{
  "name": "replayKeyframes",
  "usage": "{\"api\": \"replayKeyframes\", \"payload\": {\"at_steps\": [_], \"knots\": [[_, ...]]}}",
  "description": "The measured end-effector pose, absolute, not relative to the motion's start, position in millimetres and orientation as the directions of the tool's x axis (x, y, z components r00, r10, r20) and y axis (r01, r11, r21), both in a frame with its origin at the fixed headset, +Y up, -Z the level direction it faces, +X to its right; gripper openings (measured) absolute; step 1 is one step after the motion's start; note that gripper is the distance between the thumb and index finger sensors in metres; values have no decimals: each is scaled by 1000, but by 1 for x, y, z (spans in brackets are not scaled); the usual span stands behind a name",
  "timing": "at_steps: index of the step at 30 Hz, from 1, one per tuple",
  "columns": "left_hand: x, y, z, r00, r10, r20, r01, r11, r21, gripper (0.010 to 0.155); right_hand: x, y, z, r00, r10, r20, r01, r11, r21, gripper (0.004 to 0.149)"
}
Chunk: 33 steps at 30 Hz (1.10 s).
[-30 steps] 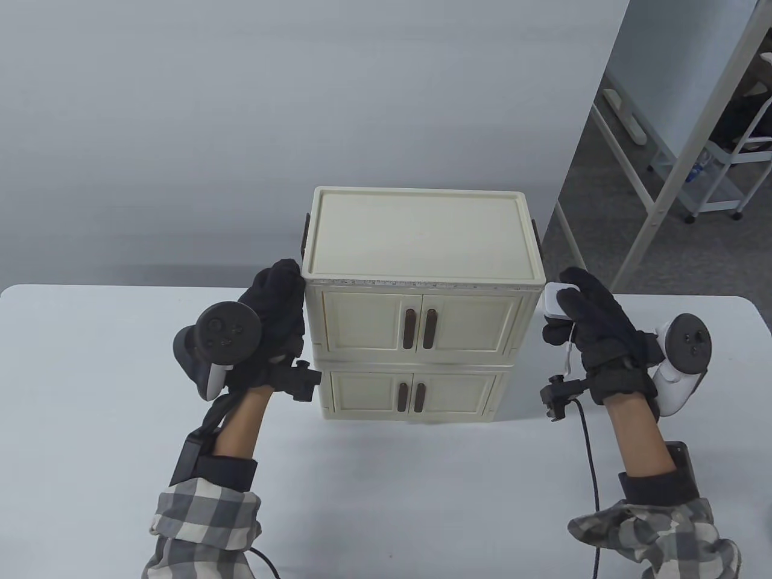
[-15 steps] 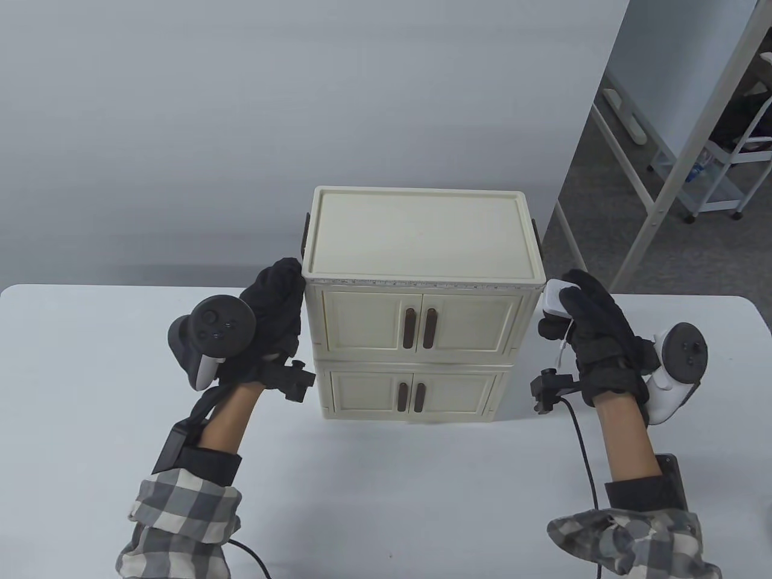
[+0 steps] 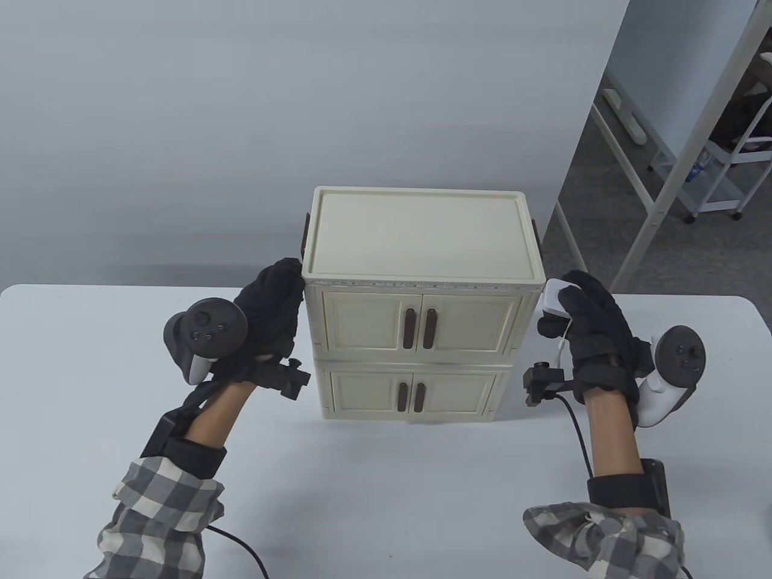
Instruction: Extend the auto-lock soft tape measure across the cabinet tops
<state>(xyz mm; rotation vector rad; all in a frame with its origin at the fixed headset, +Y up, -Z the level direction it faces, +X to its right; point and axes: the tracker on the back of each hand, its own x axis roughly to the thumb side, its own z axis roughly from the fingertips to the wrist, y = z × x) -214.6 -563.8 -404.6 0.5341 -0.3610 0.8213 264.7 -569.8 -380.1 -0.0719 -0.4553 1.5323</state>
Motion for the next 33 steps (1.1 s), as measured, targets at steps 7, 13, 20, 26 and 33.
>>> {"api": "replayKeyframes", "payload": {"at_steps": [7, 13, 20, 26, 33], "knots": [[-211, -573, -383, 660, 533, 530, -744, 563, 360, 45, 244, -565, -364, -116, 953, 281, -954, -28, -297, 51], [-203, -590, -359, 635, 566, 527, -760, 580, 293, 45, 209, -567, -350, -295, 887, 355, -944, -213, -253, 51], [-176, -622, -318, 565, 601, 565, -796, 578, 181, 44, 154, -613, -338, -108, 957, 270, -988, -133, 76, 51], [-162, -683, -282, 564, 639, 523, -789, 604, 113, 44, 105, -682, -322, -3, 990, 144, -959, -44, 280, 51], [-158, -722, -265, 556, 676, 484, -801, 592, 92, 45, 75, -723, -321, -32, 997, 67, -878, -60, 475, 51]]}}
